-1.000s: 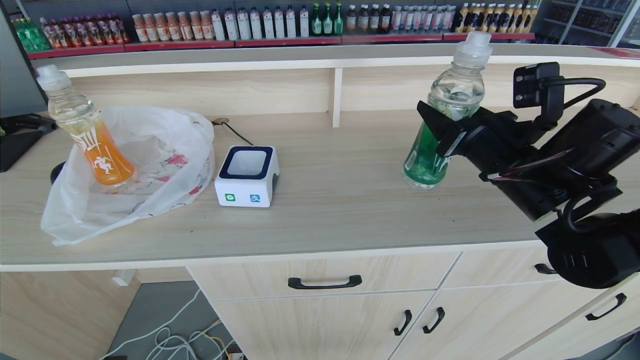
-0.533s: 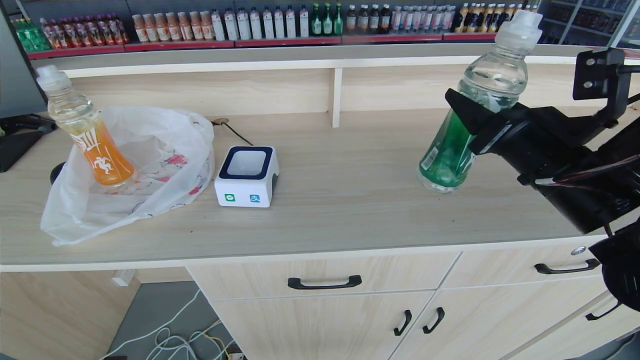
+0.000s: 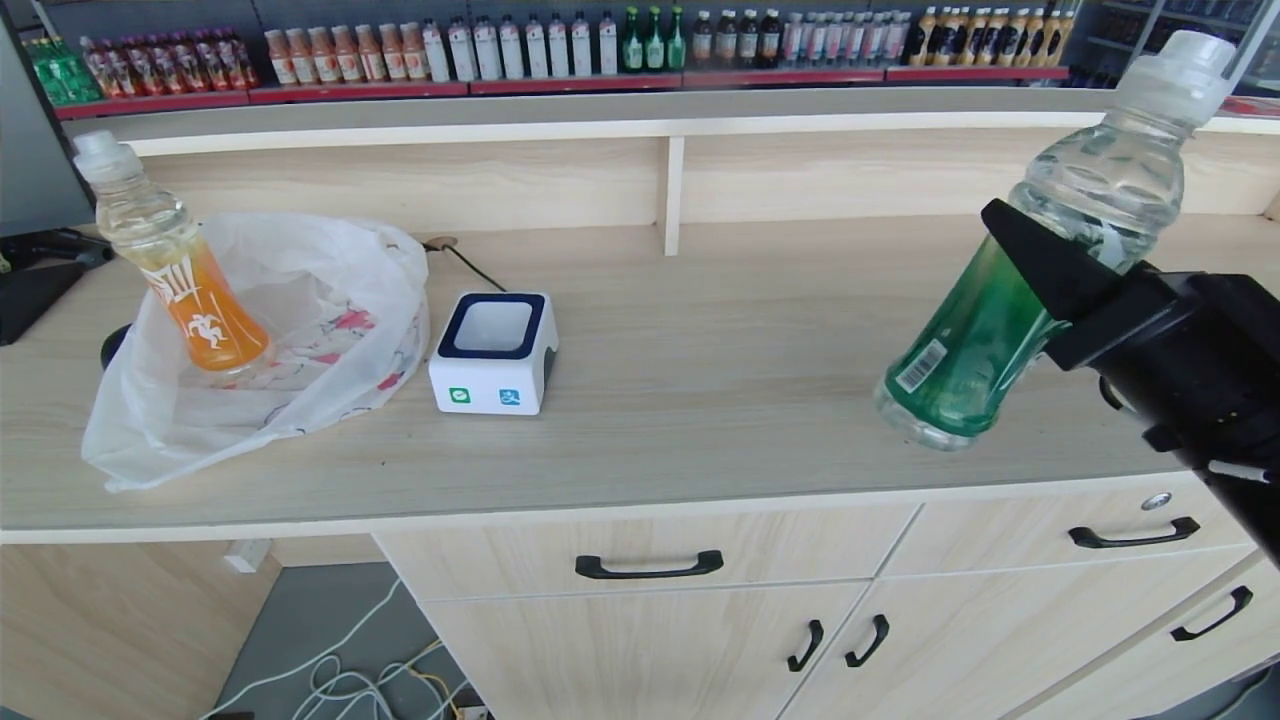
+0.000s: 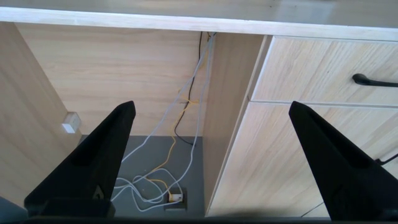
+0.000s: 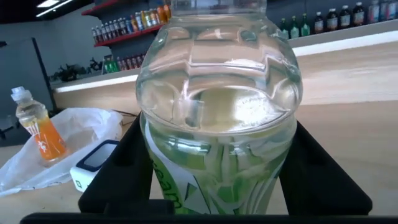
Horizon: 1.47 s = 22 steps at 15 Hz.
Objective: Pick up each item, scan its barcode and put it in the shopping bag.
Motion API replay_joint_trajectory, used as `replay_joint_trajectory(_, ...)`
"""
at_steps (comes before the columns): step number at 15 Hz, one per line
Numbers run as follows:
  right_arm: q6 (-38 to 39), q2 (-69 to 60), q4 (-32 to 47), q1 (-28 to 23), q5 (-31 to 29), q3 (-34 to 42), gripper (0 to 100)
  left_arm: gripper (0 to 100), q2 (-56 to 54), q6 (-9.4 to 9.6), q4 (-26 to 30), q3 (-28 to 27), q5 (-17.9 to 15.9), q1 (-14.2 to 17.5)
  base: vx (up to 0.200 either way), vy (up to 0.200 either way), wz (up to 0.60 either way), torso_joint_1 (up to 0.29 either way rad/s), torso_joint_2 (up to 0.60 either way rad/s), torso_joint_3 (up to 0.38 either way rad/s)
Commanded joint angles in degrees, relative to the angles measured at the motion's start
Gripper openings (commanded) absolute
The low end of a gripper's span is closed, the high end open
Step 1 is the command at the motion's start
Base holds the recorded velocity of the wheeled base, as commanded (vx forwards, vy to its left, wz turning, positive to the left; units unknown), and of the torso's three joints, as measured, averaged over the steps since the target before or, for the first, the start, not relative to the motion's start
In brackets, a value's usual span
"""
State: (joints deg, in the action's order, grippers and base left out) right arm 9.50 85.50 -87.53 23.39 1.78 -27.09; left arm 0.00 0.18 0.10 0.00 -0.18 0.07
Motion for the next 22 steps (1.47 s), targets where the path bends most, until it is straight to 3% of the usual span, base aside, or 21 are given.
replay_joint_trajectory(1, 1.8, -0.5, -2.5, 0.2, 0.2, 5.6, 0, 100, 0.0, -0.01, 0.0, 0.0, 0.0, 0.0, 0.0, 0.0, 0.0, 0.0, 0.0, 0.0)
replay_joint_trajectory(15, 14.0, -2.1, -2.5, 8.2, 0.2, 9.8, 0, 100, 0.0, -0.01, 0.0, 0.0, 0.0, 0.0, 0.0, 0.0, 0.0, 0.0, 0.0, 0.0)
replay_joint_trajectory(22, 24.0, -3.2, -2.5, 15.8, 0.2, 4.2, 0, 100, 0.0, -0.01, 0.0, 0.0, 0.0, 0.0, 0.0, 0.0, 0.0, 0.0, 0.0, 0.0)
